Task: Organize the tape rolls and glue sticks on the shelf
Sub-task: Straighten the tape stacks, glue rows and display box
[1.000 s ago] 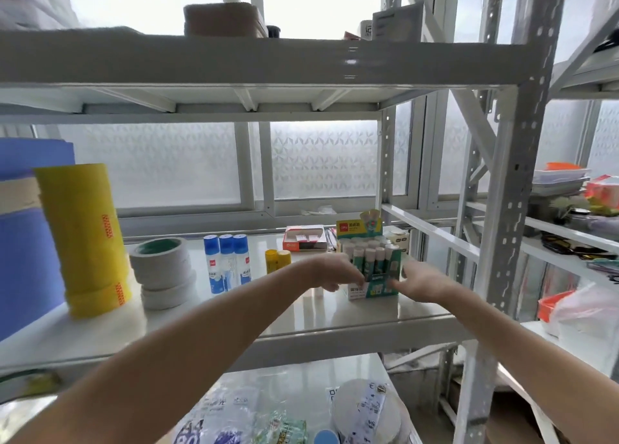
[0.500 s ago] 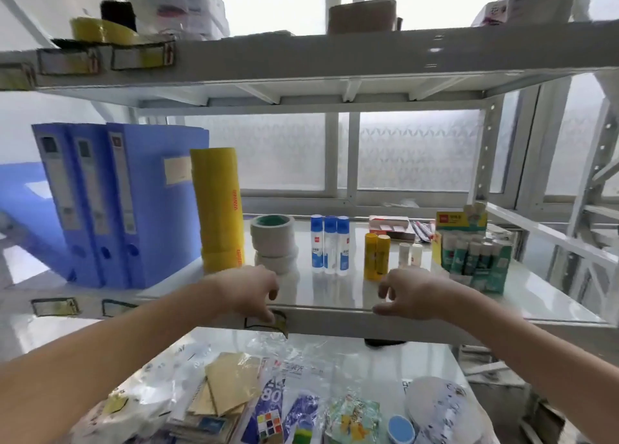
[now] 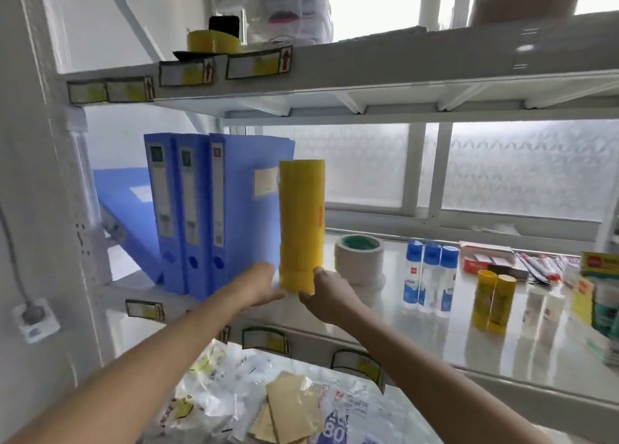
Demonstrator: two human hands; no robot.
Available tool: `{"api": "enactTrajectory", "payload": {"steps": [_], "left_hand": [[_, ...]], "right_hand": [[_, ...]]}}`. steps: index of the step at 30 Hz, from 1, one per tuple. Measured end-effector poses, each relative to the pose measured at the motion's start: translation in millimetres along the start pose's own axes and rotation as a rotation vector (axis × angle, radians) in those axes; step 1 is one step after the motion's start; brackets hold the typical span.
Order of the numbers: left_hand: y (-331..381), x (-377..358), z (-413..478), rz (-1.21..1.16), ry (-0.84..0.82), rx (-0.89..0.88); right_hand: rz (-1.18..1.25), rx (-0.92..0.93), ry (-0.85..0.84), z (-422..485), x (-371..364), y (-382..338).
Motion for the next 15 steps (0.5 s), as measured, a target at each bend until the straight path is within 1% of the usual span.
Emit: {"api": "enactTrajectory", "payload": {"steps": [2, 5, 8, 12, 15], "left_hand": [[1, -13, 16, -0.154, 0.044, 0.029], [0, -30, 39, -0.384, 0.128, 0.105], [-10, -46, 59, -0.636, 0.234, 0.13], [-22, -57, 72, -0.814, 0.287, 0.057], [-24, -58, 74, -0.872, 0.305, 0.037]], "right_hand": [[0.116, -0.071, 0.007, 18, -16, -6], [0.362, -0.139, 0.017, 38, -37, -8], [0.584, -0.179, 0.102, 53, -47, -11], [0.784, -0.262, 0.176, 70, -51, -14], [0.885, -0.28, 0.224, 82, -56, -14]]}}
Point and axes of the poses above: each hand's wrist, its own z-axis towards the middle knuckle, its own x-axis out of the back of the hand, y = z × x, the point moved 1 cm from there along z, towards the middle knuckle, and after that the axes turned 9 degrees about -x, right-handed, at the moved point
